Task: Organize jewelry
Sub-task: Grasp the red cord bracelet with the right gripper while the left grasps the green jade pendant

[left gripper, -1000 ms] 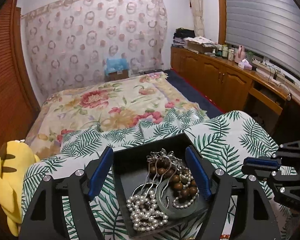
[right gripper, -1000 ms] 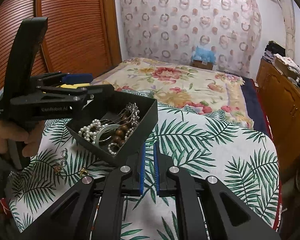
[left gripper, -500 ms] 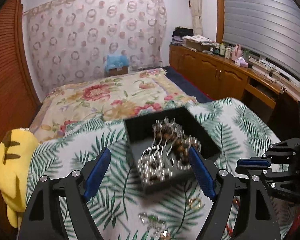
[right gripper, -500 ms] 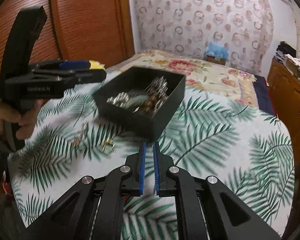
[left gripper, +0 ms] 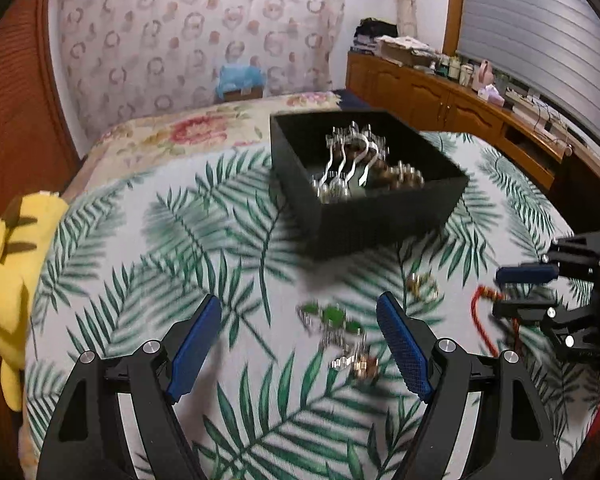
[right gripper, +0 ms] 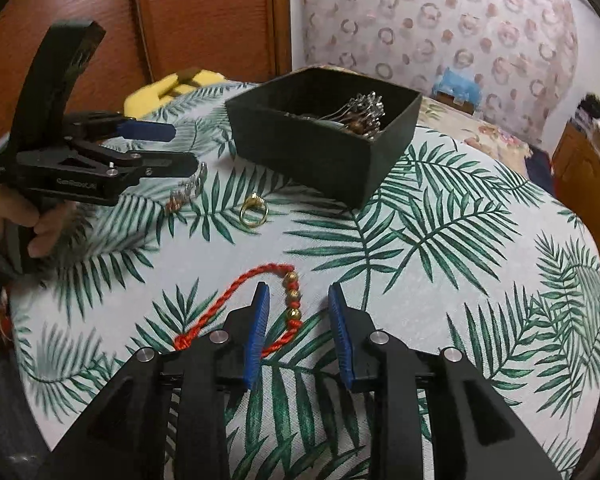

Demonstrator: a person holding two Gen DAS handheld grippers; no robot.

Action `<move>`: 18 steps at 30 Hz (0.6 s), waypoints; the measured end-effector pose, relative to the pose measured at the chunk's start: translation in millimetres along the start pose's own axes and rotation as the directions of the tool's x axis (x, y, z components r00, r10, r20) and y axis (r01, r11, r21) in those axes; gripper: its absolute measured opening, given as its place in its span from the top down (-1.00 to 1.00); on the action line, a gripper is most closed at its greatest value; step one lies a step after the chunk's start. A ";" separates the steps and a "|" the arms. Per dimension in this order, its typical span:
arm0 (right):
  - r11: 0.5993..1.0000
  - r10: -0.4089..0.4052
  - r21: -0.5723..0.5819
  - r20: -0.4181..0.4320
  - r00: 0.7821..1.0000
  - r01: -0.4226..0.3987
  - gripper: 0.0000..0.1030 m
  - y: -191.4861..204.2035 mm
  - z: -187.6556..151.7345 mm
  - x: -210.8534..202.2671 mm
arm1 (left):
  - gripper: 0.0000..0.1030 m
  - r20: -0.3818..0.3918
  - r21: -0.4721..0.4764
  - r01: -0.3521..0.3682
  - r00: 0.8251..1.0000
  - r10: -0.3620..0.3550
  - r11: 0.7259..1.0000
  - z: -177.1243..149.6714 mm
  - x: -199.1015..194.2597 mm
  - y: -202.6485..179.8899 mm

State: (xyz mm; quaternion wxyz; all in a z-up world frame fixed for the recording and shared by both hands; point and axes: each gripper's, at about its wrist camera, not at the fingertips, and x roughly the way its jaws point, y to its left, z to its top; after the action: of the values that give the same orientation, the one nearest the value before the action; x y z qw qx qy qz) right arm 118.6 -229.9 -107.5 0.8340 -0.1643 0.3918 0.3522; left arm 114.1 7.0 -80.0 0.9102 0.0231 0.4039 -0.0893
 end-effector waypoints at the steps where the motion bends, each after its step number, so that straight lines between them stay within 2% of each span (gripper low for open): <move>1: 1.000 -0.006 -0.005 0.000 1.000 0.006 0.47 0.9 -0.5 -0.4 | -0.49 -0.004 -0.001 0.000 1.000 0.000 1.000 -2.6 0.8 0.2; 6: 1.000 -0.025 0.000 0.006 1.000 0.025 0.63 -1.3 -1.7 -1.3 | -0.49 -0.023 -0.014 -0.008 1.000 0.007 1.000 -9.1 5.1 5.0; 10: 0.999 -0.037 -0.009 0.007 0.999 0.037 0.64 0.6 -2.1 -1.3 | -0.49 -0.035 -0.005 -0.012 0.999 0.012 1.000 -10.6 8.4 7.6; 15: 0.999 -0.037 -0.009 0.007 0.999 0.037 0.64 0.5 -1.6 -0.7 | -0.28 -0.044 -0.033 0.001 0.999 -0.002 0.999 -6.2 10.8 11.9; 18: 0.999 -0.040 -0.011 0.007 0.999 0.040 0.64 0.7 -1.6 -0.9 | -0.06 -0.039 -0.035 0.018 0.999 -0.019 0.999 -3.6 8.6 7.8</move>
State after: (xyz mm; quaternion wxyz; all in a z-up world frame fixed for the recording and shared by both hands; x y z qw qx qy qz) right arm 116.8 -230.7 -107.8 0.8413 -0.1755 0.3836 0.3381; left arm 118.6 13.8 -89.1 0.9015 0.0051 0.4233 -0.0902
